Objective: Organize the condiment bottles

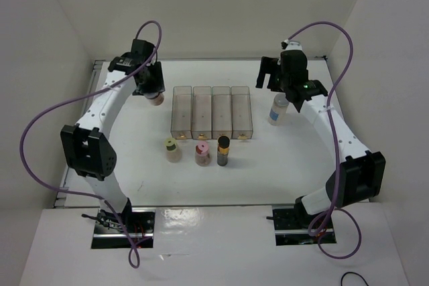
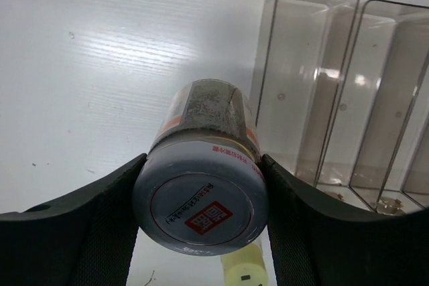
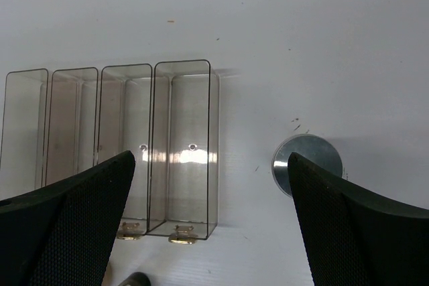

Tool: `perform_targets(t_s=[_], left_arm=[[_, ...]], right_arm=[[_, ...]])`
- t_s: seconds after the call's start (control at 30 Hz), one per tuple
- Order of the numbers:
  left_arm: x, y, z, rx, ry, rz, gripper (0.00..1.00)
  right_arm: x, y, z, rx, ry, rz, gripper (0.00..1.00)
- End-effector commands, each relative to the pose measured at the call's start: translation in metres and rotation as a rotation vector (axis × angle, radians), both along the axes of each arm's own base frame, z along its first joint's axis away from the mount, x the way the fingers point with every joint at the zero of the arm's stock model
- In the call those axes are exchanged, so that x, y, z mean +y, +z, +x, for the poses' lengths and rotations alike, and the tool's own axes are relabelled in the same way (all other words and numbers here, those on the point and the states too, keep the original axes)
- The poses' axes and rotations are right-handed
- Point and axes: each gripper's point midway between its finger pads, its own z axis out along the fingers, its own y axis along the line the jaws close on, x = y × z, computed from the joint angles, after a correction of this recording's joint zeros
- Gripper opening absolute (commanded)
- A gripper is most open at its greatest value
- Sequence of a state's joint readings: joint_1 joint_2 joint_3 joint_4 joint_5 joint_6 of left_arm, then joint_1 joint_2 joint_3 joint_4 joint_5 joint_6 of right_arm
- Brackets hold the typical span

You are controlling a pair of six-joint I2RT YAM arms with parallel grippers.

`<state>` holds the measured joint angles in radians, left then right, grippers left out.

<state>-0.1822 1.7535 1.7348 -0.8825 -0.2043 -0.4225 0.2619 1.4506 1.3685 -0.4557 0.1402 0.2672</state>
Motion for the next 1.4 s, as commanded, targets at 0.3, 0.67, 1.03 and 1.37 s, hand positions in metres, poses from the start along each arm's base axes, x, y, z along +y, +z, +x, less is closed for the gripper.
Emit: perform_targets(t_s=[0.3,0.67,1.03,1.37], left_arm=[[-0.066,0.013,0.019,-0.05,-0.177,0.0,0.03],[-0.088,-0.003,0.022,-0.03,-0.226,-0.011,0.03],[-0.103,-0.024,0.023,0.005,-0.265,-0.045,0.03],[-0.103,-0.058,0.023,0.071,-0.263,-0.03,0.03]], right_arm=[[0.0,0.031,0.013,-0.094,-0.014,0.0,0.99],[-0.001,0.016,0.009,-0.056,-0.018,-0.002,0.99],[-0.005,0.013,0.005,-0.056,-0.032,0.006,0.99],[-0.005,0.013,0.005,-0.056,-0.032,0.006,0.99]])
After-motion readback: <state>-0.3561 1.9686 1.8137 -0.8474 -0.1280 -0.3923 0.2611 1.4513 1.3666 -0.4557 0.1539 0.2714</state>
